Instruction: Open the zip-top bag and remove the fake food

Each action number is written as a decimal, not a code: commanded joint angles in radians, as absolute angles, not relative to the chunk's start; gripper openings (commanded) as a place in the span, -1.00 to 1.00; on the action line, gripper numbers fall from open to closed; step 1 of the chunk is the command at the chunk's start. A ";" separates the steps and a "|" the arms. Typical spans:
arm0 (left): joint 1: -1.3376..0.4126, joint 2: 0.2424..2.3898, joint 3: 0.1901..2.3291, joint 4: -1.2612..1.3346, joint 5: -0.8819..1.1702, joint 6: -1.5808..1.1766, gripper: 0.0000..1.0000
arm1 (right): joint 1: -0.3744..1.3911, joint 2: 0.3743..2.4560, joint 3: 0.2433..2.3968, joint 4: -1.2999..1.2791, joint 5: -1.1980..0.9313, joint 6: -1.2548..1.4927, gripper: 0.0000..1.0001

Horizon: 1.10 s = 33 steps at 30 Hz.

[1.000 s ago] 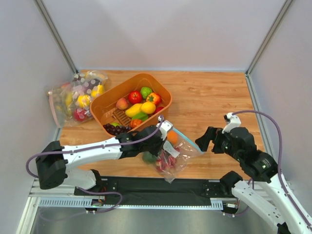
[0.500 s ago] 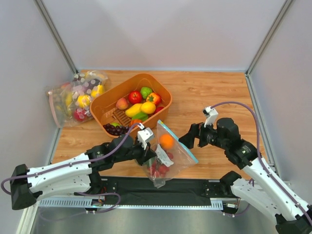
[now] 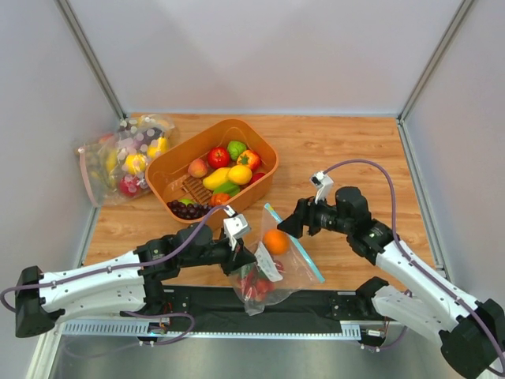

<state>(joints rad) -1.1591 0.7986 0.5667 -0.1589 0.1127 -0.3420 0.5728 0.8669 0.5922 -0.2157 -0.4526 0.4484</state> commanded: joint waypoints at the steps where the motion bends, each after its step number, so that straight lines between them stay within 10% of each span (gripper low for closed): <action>1: -1.181 0.787 0.566 -0.061 0.126 -0.342 -1.00 | 0.571 0.897 0.572 -0.103 -0.457 0.466 0.52; 13: -1.219 0.788 0.534 -0.020 0.095 -0.376 -1.00 | 0.575 0.969 0.465 0.107 -0.494 0.538 0.03; 19: -1.227 0.793 0.540 -0.034 0.069 -0.393 -0.99 | 0.578 0.977 0.445 0.178 -0.571 0.571 -0.93; 24: -1.227 0.766 0.537 -0.064 0.049 -0.406 -0.91 | 0.577 0.920 0.440 0.152 -0.566 0.566 -0.99; 33: -1.227 0.669 0.630 -0.301 -0.106 -0.407 0.34 | 0.577 0.749 0.534 -0.073 -0.560 0.522 -0.99</action>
